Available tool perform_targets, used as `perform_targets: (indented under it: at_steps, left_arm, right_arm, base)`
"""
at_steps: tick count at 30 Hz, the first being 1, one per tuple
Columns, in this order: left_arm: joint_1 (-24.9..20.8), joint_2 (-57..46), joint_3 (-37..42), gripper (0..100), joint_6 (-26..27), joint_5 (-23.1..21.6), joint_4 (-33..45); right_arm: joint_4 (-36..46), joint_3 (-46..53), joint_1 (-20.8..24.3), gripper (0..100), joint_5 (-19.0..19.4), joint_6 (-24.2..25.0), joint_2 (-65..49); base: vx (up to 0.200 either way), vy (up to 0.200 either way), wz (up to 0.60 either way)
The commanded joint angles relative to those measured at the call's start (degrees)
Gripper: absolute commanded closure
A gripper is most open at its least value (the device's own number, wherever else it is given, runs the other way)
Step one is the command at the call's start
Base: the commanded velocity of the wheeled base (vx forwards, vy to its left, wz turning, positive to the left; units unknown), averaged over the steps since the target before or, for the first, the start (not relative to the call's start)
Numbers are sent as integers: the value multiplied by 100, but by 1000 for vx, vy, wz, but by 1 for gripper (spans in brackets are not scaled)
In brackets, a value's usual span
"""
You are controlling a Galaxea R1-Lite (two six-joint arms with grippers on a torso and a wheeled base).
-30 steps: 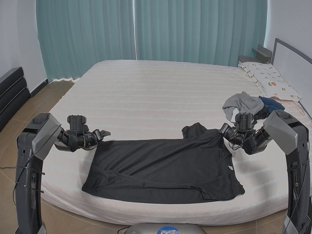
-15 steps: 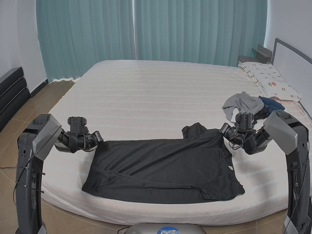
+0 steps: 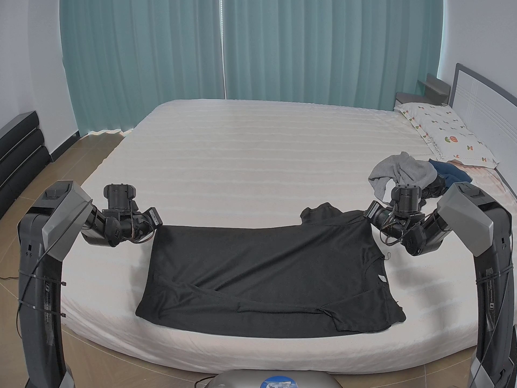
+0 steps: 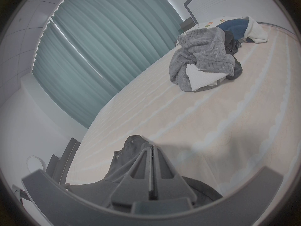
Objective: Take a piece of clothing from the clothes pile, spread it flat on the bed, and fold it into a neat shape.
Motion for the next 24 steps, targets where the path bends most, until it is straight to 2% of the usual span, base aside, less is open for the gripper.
perform_targets:
  at_steps: [1,10,17,21,24]
  left_arm:
    - [23,-169,131,100,-5,8,-74]
    - [41,-319,597,100,-5,16,-645]
    - [76,-591,808,100,-31,-1,-654]
    - [120,-661,843,100,-23,-1,-645]
    - [146,-723,931,100,-14,-1,-663]
  right_arm:
    - [-156,-9,2,100,-2,-6,11]
    - [-446,62,29,100,-37,-129,160]
    - [-736,185,-15,100,33,-129,90]
    - [-921,501,-33,100,200,-156,-68]
    - [-1255,879,-103,100,595,-147,-271]
  base:
    - [0,0,0]
    - [0,0,0]
    - [0,0,0]
    - [0,0,0]
    - [0,0,0]
